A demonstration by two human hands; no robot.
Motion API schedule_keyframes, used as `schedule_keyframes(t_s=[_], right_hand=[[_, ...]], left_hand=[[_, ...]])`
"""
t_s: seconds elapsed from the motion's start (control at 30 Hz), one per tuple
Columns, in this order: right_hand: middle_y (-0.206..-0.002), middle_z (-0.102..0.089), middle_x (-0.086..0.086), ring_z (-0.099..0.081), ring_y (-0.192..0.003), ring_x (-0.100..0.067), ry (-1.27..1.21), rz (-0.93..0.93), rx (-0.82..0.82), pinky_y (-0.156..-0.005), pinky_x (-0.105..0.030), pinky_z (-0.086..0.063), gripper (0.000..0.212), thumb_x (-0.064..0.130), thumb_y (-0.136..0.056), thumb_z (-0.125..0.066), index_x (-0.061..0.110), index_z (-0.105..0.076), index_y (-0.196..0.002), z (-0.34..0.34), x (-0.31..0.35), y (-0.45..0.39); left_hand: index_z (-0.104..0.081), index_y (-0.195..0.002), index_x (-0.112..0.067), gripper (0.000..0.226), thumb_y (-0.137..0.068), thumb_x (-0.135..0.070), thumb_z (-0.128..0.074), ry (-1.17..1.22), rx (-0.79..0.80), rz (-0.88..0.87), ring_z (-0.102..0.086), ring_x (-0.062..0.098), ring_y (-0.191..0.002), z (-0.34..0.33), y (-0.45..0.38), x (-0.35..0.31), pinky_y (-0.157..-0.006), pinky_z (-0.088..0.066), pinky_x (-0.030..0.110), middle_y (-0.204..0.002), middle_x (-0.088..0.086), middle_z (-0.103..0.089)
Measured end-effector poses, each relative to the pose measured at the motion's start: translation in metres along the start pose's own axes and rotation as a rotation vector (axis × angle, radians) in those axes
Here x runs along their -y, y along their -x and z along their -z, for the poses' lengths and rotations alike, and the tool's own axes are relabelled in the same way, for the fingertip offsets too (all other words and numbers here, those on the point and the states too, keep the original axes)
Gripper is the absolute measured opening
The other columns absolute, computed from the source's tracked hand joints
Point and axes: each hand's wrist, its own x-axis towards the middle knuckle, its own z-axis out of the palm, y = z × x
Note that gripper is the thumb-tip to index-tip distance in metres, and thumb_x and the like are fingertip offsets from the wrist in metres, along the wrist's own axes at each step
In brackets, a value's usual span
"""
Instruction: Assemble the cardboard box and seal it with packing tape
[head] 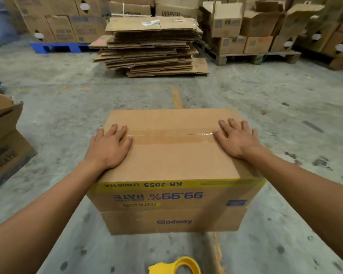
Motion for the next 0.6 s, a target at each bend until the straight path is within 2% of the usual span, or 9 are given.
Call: schedule_keyframes(t_s=[0.07, 0.2, 0.33, 0.5, 0.53, 0.6], right_hand=[[-0.165, -0.011, -0.002, -0.005, -0.15, -0.035, 0.023, -0.019, -0.027, -0.115, -0.061, 0.001, 0.068, 0.064, -0.093, -0.015, 0.034, -0.02, -0.154, -0.003, 0.009, -0.006], [-0.161, -0.021, -0.018, -0.015, -0.148, -0.033, 0.047, 0.039, -0.081, -0.118, -0.055, -0.009, 0.067, 0.056, -0.096, -0.019, 0.02, -0.027, -0.152, -0.005, 0.009, -0.011], [-0.164, -0.01, -0.012, -0.008, -0.151, -0.028, 0.06, 0.068, 0.012, -0.12, -0.048, -0.006, 0.07, 0.06, -0.097, -0.02, 0.024, -0.019, -0.156, -0.011, -0.026, 0.0], [-0.165, -0.006, -0.009, -0.006, -0.151, -0.029, 0.105, -0.053, 0.106, -0.12, -0.05, -0.007, 0.075, 0.067, -0.094, -0.017, 0.026, -0.014, -0.156, -0.012, -0.073, 0.014], [-0.165, -0.008, -0.009, -0.008, -0.15, -0.03, 0.107, -0.039, 0.096, -0.12, -0.05, -0.008, 0.075, 0.067, -0.094, -0.017, 0.026, -0.015, -0.156, -0.011, -0.072, 0.019], [-0.164, -0.015, -0.009, -0.013, -0.15, -0.027, 0.088, 0.104, 0.069, -0.119, -0.047, -0.011, 0.069, 0.062, -0.097, -0.023, 0.025, -0.023, -0.154, -0.009, -0.054, 0.029]], left_hand=[[-0.029, -0.152, -0.028, 0.059, -0.099, -0.053, -0.026, -0.031, -0.042, -0.032, -0.022, 0.043, -0.144, 0.004, 0.001, 0.004, -0.118, -0.015, 0.051, -0.161, 0.009, -0.023], [-0.026, -0.153, -0.025, 0.058, -0.1, -0.048, -0.028, 0.01, 0.006, -0.156, -0.015, 0.031, -0.149, 0.004, -0.005, -0.005, -0.121, -0.009, 0.045, -0.163, 0.008, -0.019], [-0.019, -0.155, -0.031, 0.059, -0.1, -0.053, -0.025, 0.038, 0.091, -0.245, -0.008, 0.024, -0.151, -0.023, -0.002, -0.029, -0.121, -0.006, 0.042, -0.164, 0.003, -0.012], [-0.013, -0.155, -0.034, 0.062, -0.098, -0.058, -0.021, 0.043, 0.18, -0.332, -0.004, 0.022, -0.152, -0.052, -0.008, -0.083, -0.122, -0.004, 0.042, -0.165, 0.0, -0.006], [-0.012, -0.155, -0.035, 0.062, -0.098, -0.058, -0.02, 0.045, 0.182, -0.35, -0.003, 0.022, -0.152, -0.053, -0.01, -0.091, -0.122, -0.003, 0.042, -0.165, 0.0, -0.006], [-0.011, -0.155, -0.035, 0.062, -0.099, -0.058, -0.02, 0.046, 0.18, -0.363, -0.003, 0.023, -0.152, -0.051, -0.014, -0.101, -0.121, -0.004, 0.042, -0.165, 0.0, -0.005]])
